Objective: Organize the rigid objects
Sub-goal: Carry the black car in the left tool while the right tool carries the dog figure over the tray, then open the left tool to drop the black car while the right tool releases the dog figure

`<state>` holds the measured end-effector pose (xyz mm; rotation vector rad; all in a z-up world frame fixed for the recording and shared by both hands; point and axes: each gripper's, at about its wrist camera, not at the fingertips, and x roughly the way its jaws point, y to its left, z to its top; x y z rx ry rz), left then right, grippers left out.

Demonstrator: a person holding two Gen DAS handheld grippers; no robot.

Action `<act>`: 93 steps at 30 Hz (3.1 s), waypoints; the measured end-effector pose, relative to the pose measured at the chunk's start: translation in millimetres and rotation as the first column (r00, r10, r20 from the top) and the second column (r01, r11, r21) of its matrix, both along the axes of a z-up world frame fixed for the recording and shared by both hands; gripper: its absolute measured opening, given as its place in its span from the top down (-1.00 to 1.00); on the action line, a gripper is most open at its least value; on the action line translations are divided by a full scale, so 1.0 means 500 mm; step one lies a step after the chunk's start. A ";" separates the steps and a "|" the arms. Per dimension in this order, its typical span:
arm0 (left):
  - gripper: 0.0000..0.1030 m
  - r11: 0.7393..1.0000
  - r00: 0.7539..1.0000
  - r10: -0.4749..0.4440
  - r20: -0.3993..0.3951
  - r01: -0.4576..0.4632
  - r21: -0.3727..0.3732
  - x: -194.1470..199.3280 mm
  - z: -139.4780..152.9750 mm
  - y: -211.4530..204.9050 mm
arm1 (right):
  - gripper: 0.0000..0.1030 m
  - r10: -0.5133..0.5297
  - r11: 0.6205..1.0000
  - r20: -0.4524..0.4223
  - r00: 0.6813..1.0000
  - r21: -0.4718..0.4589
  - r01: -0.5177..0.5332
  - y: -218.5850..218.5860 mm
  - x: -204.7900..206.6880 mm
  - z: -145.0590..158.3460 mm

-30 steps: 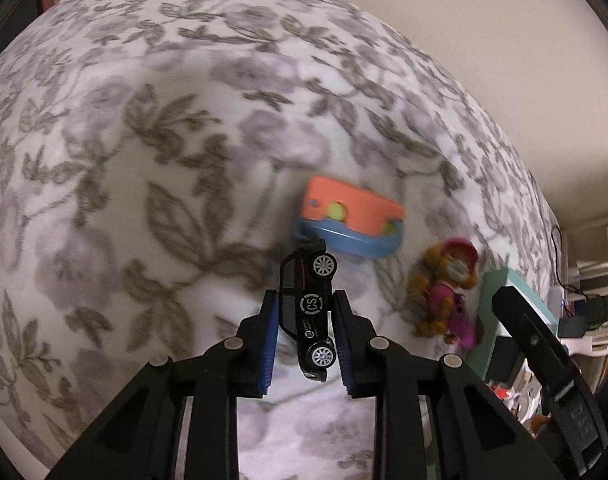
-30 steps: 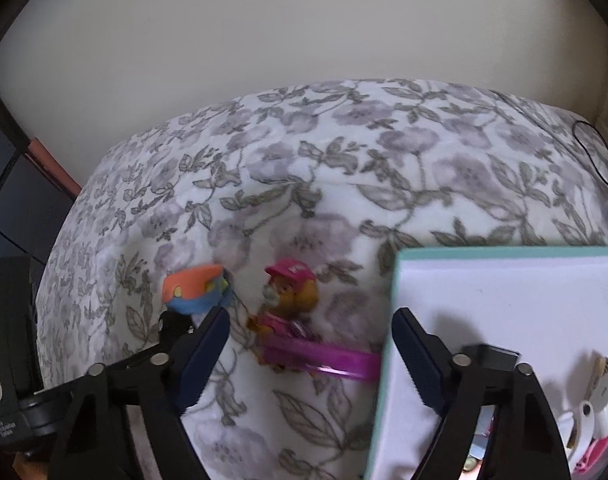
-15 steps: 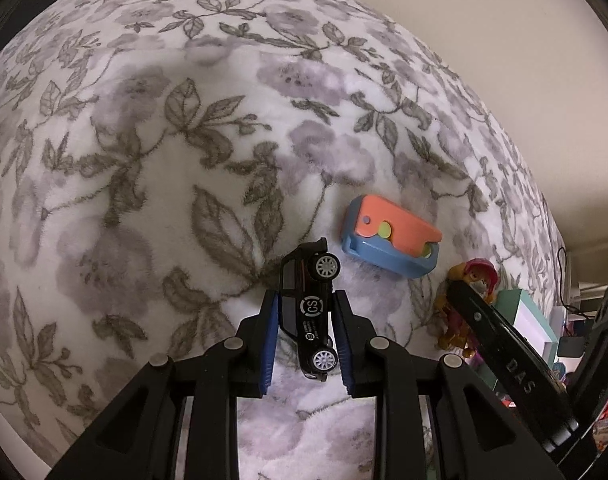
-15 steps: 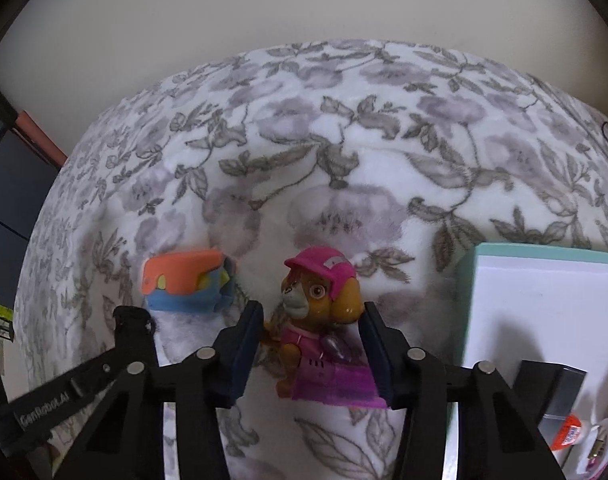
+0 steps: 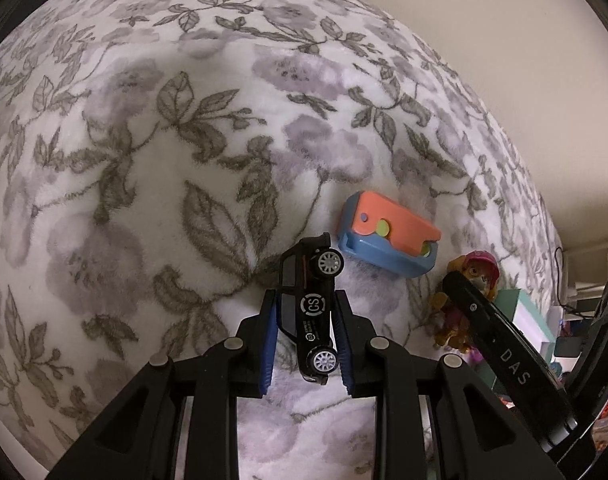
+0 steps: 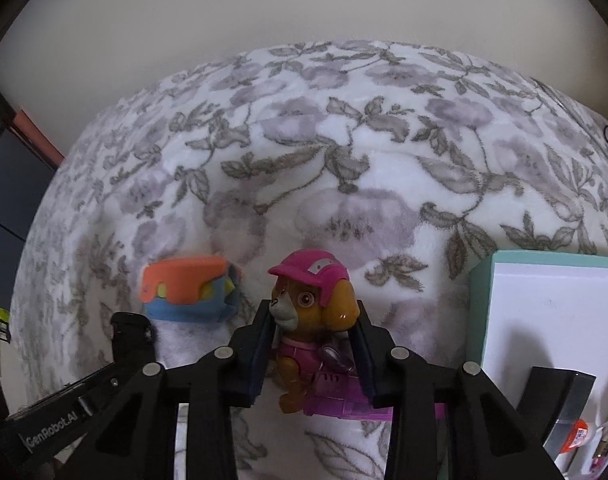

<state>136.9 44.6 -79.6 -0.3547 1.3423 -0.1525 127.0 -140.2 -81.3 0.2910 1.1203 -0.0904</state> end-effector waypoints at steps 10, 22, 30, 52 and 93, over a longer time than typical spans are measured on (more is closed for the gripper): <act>0.47 1.000 0.998 -0.001 0.061 0.002 -0.025 0.010 0.042 -0.006 | 0.24 0.012 1.000 0.123 0.992 0.020 -0.015 0.002 -0.014 0.085; 0.47 0.998 0.982 -0.047 0.182 0.053 -0.028 -0.005 0.139 -0.032 | 0.24 -0.058 0.998 0.217 0.974 0.018 0.055 -0.048 -0.110 0.189; 0.47 0.991 0.964 -0.122 0.238 0.133 -0.030 -0.043 0.187 -0.084 | 0.24 -0.163 0.986 0.212 0.964 0.006 0.165 -0.130 -0.213 0.219; 0.47 0.926 0.879 -0.372 0.297 0.375 0.050 -0.172 0.239 -0.311 | 0.24 -0.445 0.895 0.181 0.877 0.055 0.442 -0.380 -0.407 0.241; 0.47 0.760 0.765 -0.640 0.072 0.617 0.204 -0.275 0.065 -0.529 | 0.23 -0.564 0.825 0.004 0.825 -0.031 0.564 -0.548 -0.426 0.077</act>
